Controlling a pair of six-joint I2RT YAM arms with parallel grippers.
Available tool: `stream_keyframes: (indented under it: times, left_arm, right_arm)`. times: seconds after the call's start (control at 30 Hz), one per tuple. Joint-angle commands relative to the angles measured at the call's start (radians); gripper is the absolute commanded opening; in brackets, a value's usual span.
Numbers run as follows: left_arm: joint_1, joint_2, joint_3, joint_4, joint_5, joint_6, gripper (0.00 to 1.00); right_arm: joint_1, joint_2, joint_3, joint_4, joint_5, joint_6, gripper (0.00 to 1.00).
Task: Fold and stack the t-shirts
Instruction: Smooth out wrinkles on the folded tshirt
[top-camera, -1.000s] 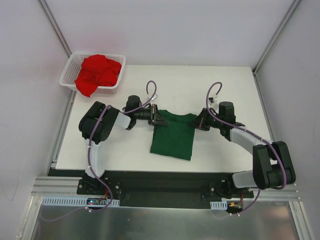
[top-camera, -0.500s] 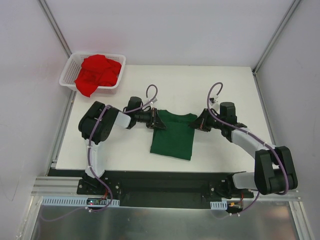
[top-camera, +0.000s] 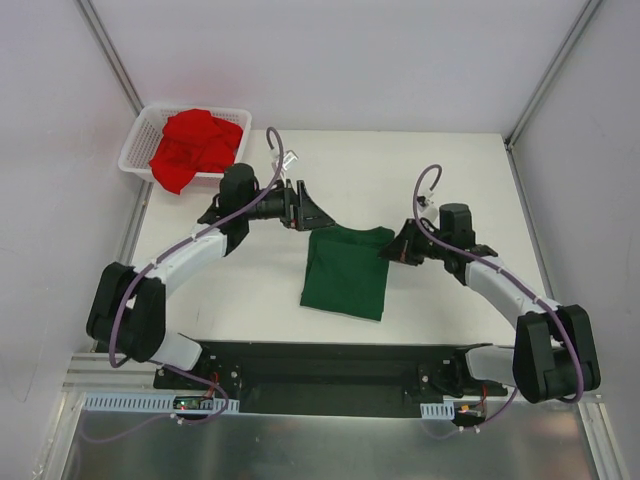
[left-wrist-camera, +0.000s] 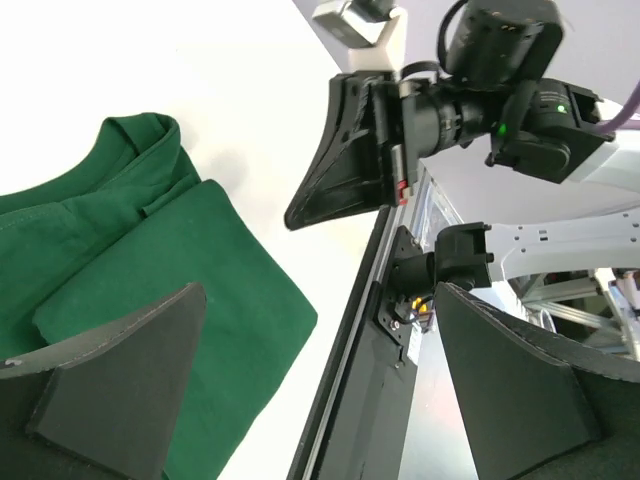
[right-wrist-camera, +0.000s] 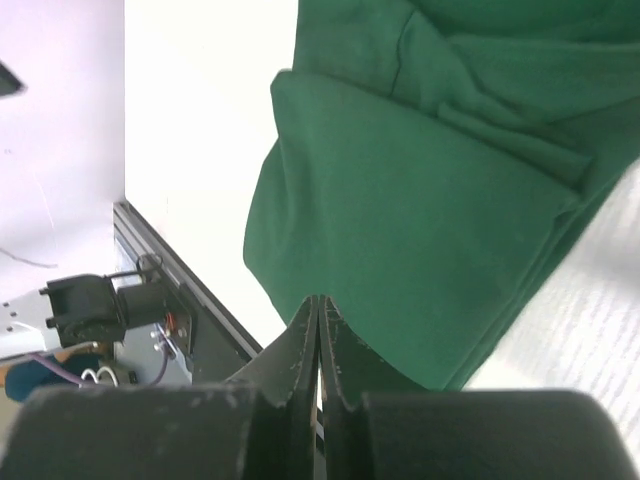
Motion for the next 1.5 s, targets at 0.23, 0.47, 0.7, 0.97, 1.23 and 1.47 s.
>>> stream_keyframes:
  times: [0.23,0.47,0.7,0.97,1.23,1.47]
  left_arm:
    - [0.005,-0.197,-0.059,-0.323,-0.208,0.173,0.99]
    - [0.017,-0.286,-0.088,-0.390,-0.291,0.207,0.99]
    - [0.035,-0.438,-0.125,-0.480,-0.522,0.215,0.99]
    - [0.098,-0.508,-0.091,-0.643,-0.729,0.207,0.99]
    - [0.130,-0.512,-0.066,-0.697,-0.844,0.220,0.99]
    - [0.185,-0.542,-0.037,-0.735,-0.886,0.241,0.99]
  right_arm:
    - [0.247,0.102,0.145,-0.205,0.121,-0.124,0.02]
    - [0.381,0.243,0.274,-0.255,0.188,-0.151,0.02]
    - [0.477,0.356,0.389,-0.323,0.259,-0.180,0.01]
    - [0.569,0.386,0.429,-0.387,0.302,-0.203,0.01]
    - [0.628,0.357,0.411,-0.418,0.253,-0.212,0.01]
    - [0.666,0.375,0.440,-0.418,0.219,-0.209,0.01]
